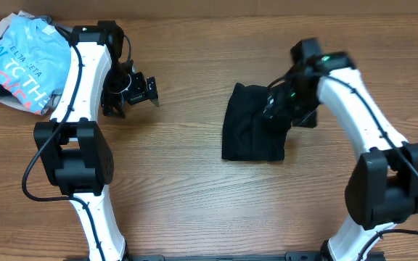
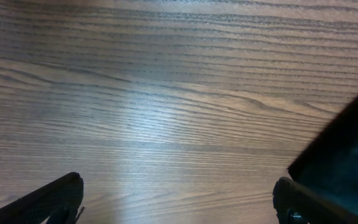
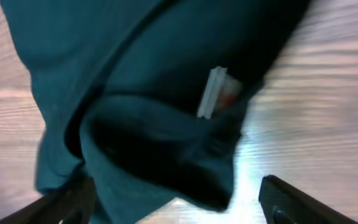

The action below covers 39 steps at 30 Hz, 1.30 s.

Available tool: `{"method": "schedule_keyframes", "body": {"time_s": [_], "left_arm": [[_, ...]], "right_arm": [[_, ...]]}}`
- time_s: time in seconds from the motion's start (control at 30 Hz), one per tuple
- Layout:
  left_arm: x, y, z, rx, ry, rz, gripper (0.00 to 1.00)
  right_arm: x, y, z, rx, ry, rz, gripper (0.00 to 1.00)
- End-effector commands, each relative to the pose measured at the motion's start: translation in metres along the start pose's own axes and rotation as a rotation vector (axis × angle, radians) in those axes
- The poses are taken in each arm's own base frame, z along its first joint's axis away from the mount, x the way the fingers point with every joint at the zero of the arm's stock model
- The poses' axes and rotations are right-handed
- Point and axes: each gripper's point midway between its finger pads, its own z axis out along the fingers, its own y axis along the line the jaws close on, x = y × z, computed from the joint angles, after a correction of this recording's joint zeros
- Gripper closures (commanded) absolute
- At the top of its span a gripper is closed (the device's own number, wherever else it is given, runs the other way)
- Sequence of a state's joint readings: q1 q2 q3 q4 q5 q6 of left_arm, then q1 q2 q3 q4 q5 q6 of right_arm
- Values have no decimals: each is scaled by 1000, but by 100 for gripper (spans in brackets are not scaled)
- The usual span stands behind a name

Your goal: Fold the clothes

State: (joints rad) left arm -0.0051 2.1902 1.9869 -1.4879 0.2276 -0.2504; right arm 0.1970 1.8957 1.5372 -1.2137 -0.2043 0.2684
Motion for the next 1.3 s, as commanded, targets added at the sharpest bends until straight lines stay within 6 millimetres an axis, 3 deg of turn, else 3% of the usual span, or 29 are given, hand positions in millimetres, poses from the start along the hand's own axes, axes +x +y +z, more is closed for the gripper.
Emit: {"method": "schedule_keyframes", "body": {"time_s": [0.0, 0.13, 0.2, 0.47, 0.67, 0.93, 1.07, 1.1, 1.13, 1.2, 1.27], "left_arm": [[2, -1, 3, -1, 12, 28, 0], [3, -1, 3, -2, 14, 28, 0], [3, -1, 3, -2, 13, 28, 0], [3, -1, 3, -2, 14, 28, 0], [3, -2, 3, -2, 13, 30, 0], [2, -2, 3, -1, 9, 31, 0], [2, -2, 3, -1, 9, 31, 0], [2, -2, 3, -1, 9, 31, 0], [2, -2, 3, -1, 9, 31, 0], [2, -2, 3, -1, 10, 31, 0], [2, -2, 3, -1, 10, 32, 0]], "right_arm": [[12, 11, 19, -29, 23, -102, 13], [17, 16, 32, -32, 22, -128, 17], [16, 17, 33, -33, 20, -130, 25], [17, 10, 33, 4, 22, -81, 95], [19, -29, 16, 218, 5, 86, 96], [42, -63, -9, 419, 23, 250, 96], [43, -80, -17, 521, -14, 324, 96], [43, -81, -17, 526, -19, 329, 88], [42, -81, -16, 530, -24, 328, 74], [41, -84, -17, 545, -32, 324, 10], [38, -87, -19, 565, -49, 322, 4]]}}
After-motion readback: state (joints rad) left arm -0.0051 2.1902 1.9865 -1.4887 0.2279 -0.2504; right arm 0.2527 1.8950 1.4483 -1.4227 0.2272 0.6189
